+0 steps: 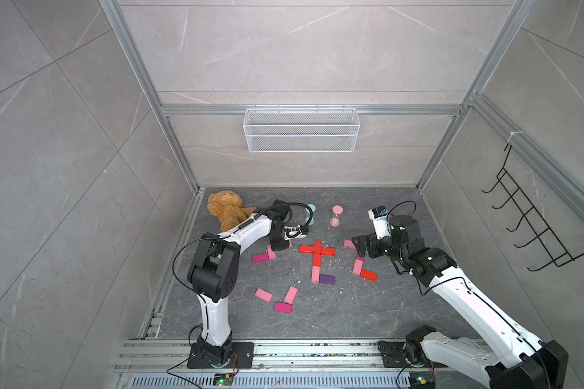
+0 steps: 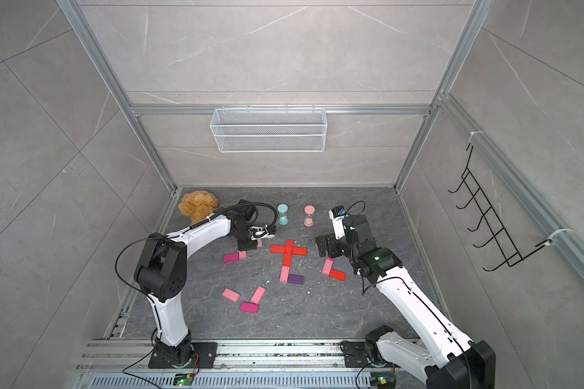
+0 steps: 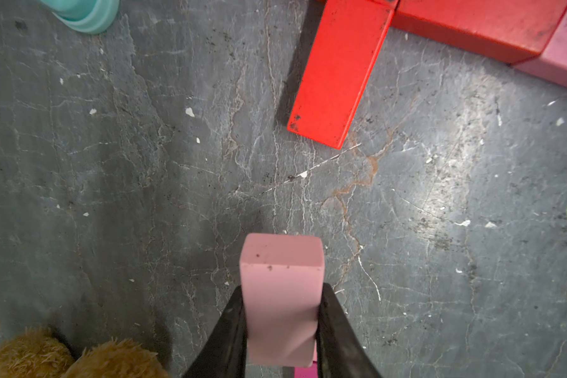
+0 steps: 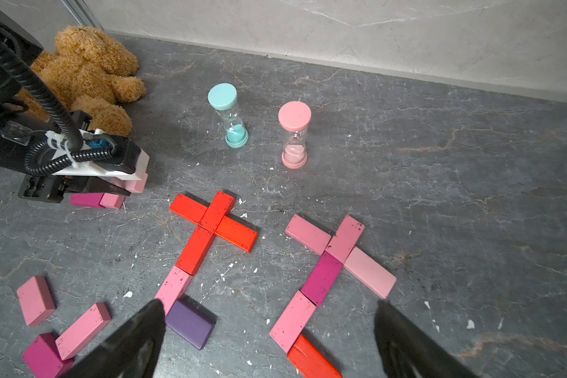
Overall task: Assemble the letter t with building blocks
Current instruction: Assemble the building block at the center of the board.
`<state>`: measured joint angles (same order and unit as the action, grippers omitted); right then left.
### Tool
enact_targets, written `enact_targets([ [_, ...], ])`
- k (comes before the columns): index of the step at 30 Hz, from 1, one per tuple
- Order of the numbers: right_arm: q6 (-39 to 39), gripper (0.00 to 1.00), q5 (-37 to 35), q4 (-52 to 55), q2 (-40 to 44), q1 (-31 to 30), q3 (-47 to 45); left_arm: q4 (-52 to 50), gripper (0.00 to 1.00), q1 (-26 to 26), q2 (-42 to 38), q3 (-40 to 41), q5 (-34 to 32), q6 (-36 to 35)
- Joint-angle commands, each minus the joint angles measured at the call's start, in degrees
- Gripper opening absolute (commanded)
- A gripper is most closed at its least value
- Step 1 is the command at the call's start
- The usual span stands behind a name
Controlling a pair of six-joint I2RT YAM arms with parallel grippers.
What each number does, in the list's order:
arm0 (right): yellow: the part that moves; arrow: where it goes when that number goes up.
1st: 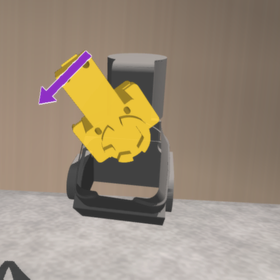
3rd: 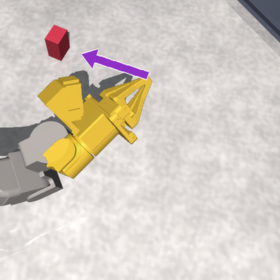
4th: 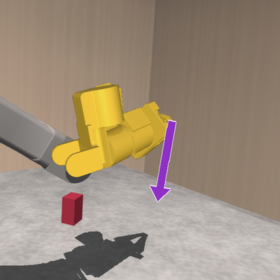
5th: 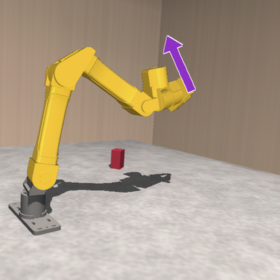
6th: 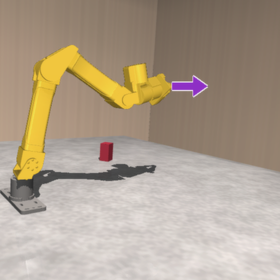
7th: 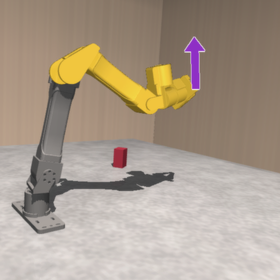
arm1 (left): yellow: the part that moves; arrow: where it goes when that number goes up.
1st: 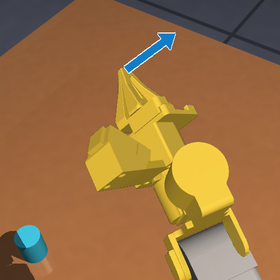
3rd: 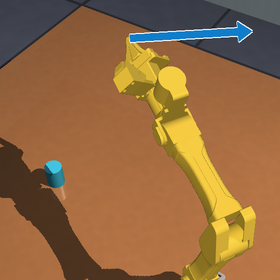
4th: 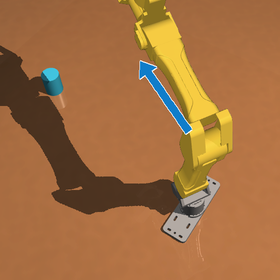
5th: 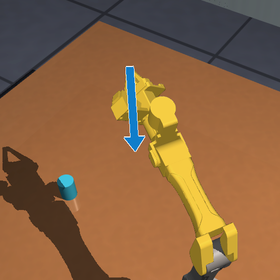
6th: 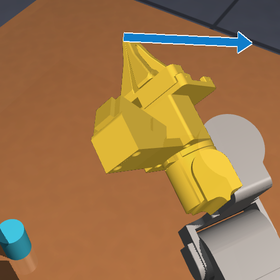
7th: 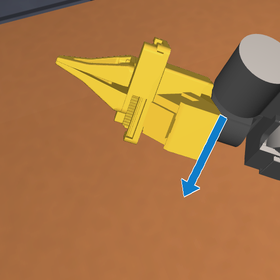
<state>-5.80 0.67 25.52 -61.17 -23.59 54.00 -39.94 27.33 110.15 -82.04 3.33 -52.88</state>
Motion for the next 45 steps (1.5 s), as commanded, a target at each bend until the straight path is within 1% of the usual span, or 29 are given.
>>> enact_targets([
  [1, 0.27, 1.00, -0.21, 0.08, -0.18, -0.09, 1.77, -1.10, 0.08, -0.17, 1.18, -0.31, 1.02, 1.64],
  [13, 0.16, 1.00, -0.14, 0.15, 0.05, -0.16, 1.69, -1.61, 0.10, -0.17, 3.31, 0.15, 0.46, 2.07],
  [20, 0.08, 1.00, 0.12, -0.12, 0.08, -0.12, 1.47, -1.29, 0.10, -0.17, 3.57, 1.71, -0.04, 1.69],
  [36, 0.17, 1.00, 0.12, -0.29, -0.07, -0.14, 1.47, -1.30, 0.11, -0.35, 4.63, 1.80, -1.37, 1.31],
  [45, 0.10, 1.00, 0.21, -0.21, 0.02, -0.09, 1.56, -1.01, 0.15, -0.53, 4.97, 1.88, -2.17, 1.21],
])
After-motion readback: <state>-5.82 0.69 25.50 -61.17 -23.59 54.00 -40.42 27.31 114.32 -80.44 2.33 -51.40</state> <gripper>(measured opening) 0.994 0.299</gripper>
